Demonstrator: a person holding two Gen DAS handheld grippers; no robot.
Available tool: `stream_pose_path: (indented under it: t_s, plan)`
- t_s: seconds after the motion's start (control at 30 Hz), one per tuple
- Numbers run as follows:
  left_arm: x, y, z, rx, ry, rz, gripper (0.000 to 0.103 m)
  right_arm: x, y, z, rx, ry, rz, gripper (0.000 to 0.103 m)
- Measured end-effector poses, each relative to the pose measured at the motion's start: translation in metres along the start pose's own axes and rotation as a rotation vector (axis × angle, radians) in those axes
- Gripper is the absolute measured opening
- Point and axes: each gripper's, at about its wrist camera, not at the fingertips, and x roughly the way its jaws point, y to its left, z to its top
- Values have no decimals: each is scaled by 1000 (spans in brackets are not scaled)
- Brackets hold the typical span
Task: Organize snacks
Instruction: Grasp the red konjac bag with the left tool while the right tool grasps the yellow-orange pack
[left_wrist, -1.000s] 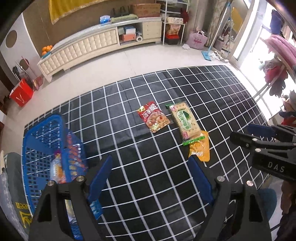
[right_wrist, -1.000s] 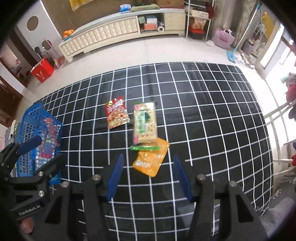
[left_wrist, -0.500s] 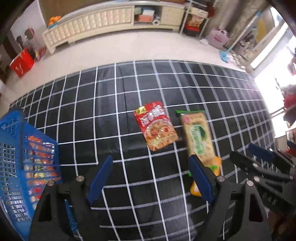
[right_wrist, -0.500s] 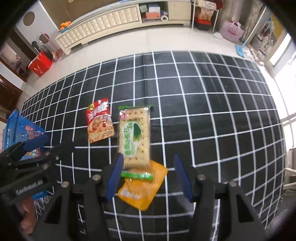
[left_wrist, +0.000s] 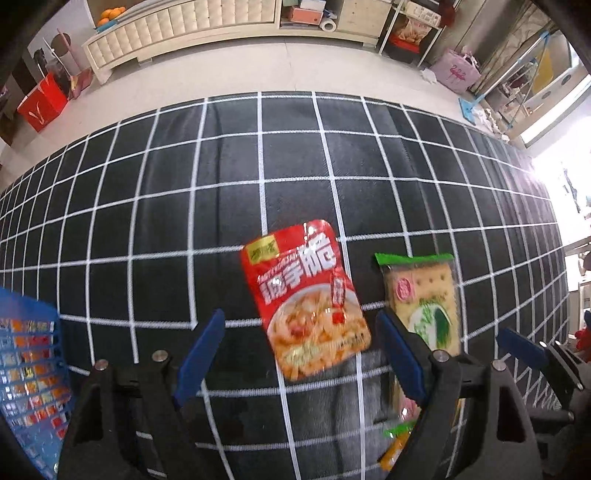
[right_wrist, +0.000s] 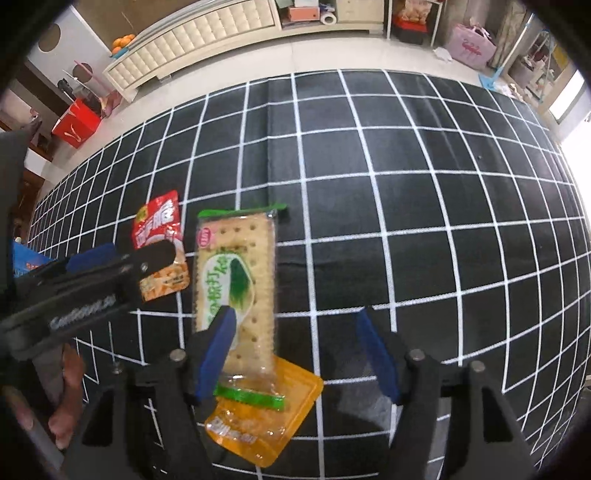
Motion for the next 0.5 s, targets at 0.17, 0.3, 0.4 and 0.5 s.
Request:
stream_pose_path:
  t_s: [0.17, 0.3, 0.4, 0.5]
  plan:
    - [14, -5, 11, -4, -4, 49, 85, -3, -7, 0, -4, -5, 5, 73]
    - [15, -9, 11, -11, -6, 74, 85, -4, -10, 0, 8, -5, 14, 73]
    - [19, -15, 13, -11, 13, 92, 85, -5, -11, -2, 11, -8, 23, 73]
    - [22, -12, 12, -35, 39, 102, 85, -8, -13, -6, 10, -10, 21, 73]
